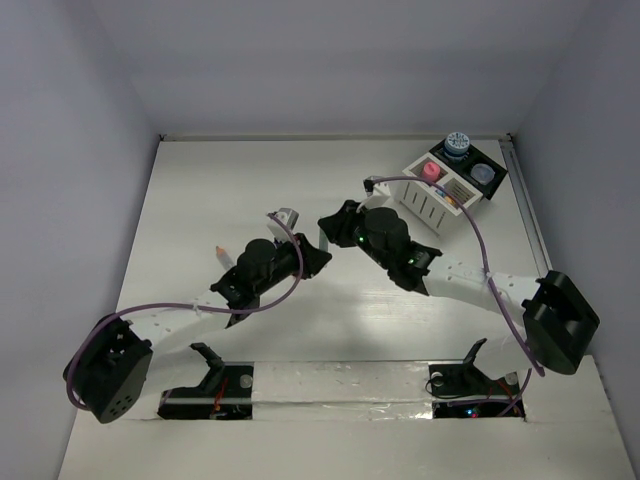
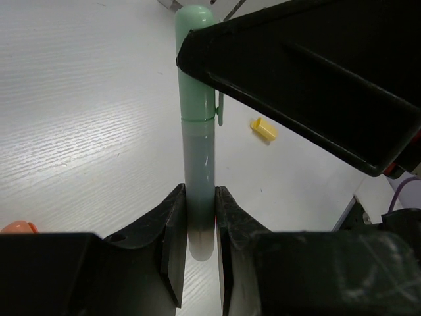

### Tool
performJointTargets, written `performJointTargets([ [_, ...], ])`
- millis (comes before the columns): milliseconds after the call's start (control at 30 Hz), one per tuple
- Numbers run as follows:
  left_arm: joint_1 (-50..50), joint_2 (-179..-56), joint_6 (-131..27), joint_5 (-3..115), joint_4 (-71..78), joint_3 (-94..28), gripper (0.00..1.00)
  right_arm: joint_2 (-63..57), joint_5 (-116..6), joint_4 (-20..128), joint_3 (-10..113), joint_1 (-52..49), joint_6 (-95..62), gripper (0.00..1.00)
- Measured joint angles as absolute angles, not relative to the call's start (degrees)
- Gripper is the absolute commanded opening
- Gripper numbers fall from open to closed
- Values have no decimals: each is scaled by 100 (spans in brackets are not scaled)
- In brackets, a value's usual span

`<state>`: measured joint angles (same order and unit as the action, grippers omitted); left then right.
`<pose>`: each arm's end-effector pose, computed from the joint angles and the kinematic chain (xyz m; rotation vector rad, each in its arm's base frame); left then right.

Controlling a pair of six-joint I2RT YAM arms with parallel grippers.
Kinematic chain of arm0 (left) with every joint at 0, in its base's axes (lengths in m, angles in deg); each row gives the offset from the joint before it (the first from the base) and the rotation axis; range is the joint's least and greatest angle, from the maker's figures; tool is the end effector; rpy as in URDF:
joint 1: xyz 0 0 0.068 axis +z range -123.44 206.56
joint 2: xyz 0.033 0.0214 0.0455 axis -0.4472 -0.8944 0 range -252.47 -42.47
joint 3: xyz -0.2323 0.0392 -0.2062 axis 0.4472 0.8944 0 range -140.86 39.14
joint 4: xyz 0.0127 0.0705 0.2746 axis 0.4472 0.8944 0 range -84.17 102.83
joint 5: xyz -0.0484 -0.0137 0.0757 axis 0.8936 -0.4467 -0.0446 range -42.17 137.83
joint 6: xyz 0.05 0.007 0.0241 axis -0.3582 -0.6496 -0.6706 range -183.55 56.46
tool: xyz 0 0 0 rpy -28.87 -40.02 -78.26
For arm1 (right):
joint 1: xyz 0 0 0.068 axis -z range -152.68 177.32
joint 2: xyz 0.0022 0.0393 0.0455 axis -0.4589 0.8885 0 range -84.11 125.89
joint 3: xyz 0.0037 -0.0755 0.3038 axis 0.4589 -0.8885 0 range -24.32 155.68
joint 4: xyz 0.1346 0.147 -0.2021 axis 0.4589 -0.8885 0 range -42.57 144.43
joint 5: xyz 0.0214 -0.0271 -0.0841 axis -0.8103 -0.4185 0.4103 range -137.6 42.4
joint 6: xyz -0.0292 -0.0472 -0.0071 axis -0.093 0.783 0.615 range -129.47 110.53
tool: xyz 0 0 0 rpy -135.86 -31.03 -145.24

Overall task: Sort the stationery into containers
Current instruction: Close the pen cap on the pen.

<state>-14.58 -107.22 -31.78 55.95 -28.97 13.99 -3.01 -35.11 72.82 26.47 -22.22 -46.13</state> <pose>0.1822 -0.1666 0.2554 0.2594 1.7510 -1.0659 0.2298 0.2565 0.3083 -0.0445 1.8620 0.8796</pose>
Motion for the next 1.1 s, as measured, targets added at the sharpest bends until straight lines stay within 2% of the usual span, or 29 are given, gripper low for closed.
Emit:
performJointTargets([
  [267, -1491, -10578, -3431, 5599, -2323, 1294, 0, -353, -3574, 7267, 2498, -2325, -4592, 0],
  [667, -1648, -10445, -3658, 5923, -1068, 1012, 0, -644, -3928, 8172, 1434, -2412, -5003, 0],
  [1100, -1662, -10532, -3914, 5986, -115, 490, 0, -673, -3375, 8758, 1084, -2688, -5326, 0],
])
